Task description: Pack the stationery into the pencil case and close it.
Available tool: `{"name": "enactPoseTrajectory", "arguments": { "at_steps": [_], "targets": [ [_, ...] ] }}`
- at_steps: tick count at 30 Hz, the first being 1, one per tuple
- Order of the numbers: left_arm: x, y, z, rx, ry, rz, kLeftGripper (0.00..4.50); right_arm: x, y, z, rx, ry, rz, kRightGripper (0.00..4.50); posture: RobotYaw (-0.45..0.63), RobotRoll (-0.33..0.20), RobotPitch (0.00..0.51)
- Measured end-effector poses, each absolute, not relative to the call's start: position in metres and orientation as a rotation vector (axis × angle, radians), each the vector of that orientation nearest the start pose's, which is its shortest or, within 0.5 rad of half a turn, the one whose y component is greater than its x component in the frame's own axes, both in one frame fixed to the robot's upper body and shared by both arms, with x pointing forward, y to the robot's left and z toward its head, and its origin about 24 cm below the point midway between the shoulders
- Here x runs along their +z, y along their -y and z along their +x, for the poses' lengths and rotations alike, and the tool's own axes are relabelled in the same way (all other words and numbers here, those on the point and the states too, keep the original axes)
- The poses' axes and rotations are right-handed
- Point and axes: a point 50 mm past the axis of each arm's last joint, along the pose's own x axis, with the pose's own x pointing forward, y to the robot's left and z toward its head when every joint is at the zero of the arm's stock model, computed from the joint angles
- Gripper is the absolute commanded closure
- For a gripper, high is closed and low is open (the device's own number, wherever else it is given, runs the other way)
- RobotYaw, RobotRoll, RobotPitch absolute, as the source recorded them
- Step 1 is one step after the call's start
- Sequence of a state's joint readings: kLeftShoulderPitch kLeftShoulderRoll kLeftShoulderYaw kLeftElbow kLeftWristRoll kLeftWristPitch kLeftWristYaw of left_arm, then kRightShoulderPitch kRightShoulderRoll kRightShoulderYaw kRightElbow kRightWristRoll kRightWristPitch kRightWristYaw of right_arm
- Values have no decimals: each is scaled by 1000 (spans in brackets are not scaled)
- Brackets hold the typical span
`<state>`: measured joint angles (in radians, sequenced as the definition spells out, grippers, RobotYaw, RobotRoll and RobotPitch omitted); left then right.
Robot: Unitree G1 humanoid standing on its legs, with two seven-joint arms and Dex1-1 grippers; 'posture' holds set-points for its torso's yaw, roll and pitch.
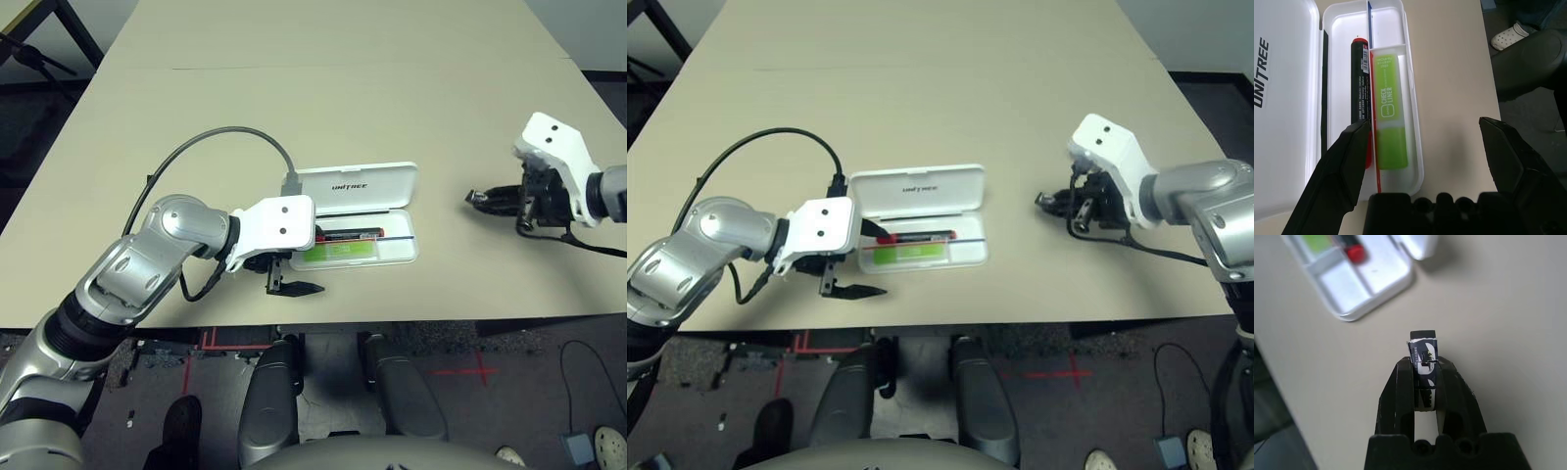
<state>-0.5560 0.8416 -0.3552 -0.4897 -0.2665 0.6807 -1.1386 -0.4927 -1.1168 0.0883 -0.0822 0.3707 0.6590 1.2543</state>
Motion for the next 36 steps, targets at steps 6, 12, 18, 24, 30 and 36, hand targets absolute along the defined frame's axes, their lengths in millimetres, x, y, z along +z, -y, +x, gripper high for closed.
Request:
{"name": "enactPoseTrajectory", "arguments": {
  "at_steps": [6, 12, 18, 24, 30, 36],
  "targets": [
    [178, -128, 246, -1415, -302, 761, 0, 212, 251, 266, 1164, -509, -577, 4176, 5, 0, 221],
    [178, -130, 249, -1404, -311, 761, 0, 216, 229, 270, 1316, -443, -629, 4176, 8, 0, 221],
    [178, -130, 250, -1403, -313, 763, 0, 208, 209, 273, 1438, -434, -662, 4176, 20, 0, 222],
    [178, -129, 249, -1403, -313, 763, 0, 199, 193, 273, 1516, -440, -707, 4176, 32, 0, 221],
    [178, -129, 249, -1400, -317, 762, 0, 189, 185, 280, 1525, -444, -761, 4176, 36, 0, 219],
    [178, -129, 249, -1397, -322, 760, 0, 177, 178, 287, 1511, -432, -789, 4176, 41, 0, 216]
  ]
}}
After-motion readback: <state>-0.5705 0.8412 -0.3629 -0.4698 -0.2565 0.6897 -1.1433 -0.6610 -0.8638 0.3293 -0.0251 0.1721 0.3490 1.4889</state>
